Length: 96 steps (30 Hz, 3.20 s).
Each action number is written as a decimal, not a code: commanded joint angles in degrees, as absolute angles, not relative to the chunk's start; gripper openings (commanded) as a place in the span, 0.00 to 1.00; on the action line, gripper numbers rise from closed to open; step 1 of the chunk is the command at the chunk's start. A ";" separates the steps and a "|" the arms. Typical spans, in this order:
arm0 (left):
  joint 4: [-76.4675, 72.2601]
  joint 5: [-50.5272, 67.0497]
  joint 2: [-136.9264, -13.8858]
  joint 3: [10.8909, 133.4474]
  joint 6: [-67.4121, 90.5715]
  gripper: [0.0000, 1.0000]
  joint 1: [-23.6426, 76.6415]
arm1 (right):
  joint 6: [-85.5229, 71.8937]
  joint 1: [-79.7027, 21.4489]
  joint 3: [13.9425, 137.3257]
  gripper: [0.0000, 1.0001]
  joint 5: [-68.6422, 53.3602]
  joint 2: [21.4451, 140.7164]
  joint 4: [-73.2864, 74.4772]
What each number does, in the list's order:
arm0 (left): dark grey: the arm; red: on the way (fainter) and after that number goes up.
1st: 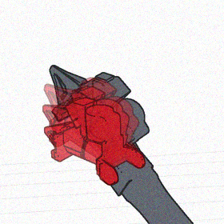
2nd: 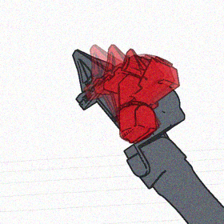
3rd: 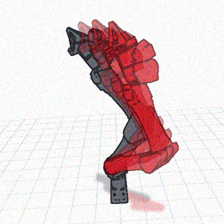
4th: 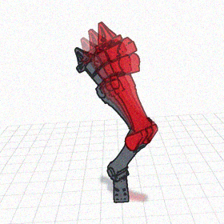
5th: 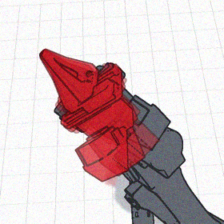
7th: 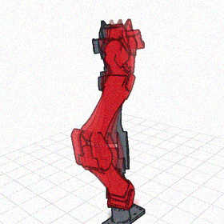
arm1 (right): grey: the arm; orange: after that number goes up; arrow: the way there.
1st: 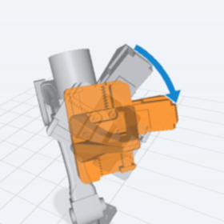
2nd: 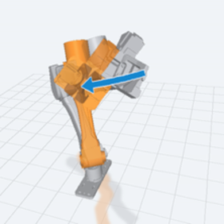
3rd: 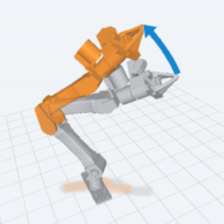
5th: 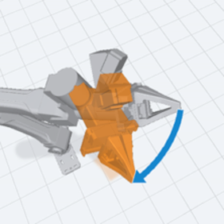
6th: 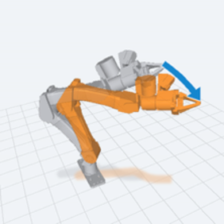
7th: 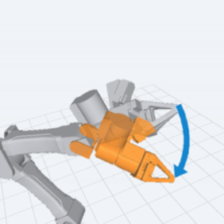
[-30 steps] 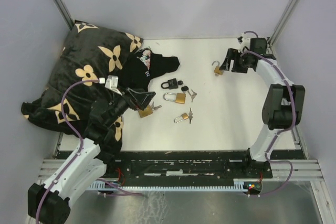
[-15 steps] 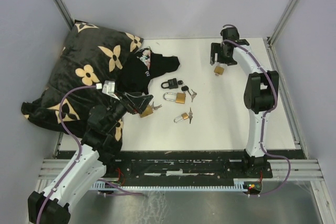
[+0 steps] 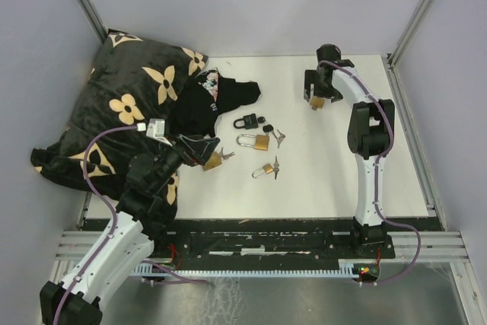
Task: Lock with the key
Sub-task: Remove the key from the lock.
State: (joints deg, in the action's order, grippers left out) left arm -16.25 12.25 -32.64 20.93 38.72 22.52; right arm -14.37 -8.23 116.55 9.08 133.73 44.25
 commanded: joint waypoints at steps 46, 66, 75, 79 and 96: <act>-14.15 19.07 -110.40 65.38 35.42 0.53 22.51 | -27.23 -12.98 108.90 0.62 -59.26 142.80 19.83; -9.40 17.93 -116.00 69.18 34.55 0.51 23.24 | -22.41 -14.94 111.70 0.33 -59.80 144.29 24.62; -7.64 17.35 -116.25 70.52 33.38 0.52 23.18 | -29.69 -14.90 110.65 0.03 -62.25 144.87 16.16; -8.43 17.09 -113.30 69.45 32.85 0.59 22.63 | -29.36 -13.94 106.72 0.02 -62.15 141.31 12.49; -25.61 38.90 -101.74 60.49 -1.30 0.70 18.60 | -0.97 -12.85 112.24 0.02 -63.53 131.86 32.01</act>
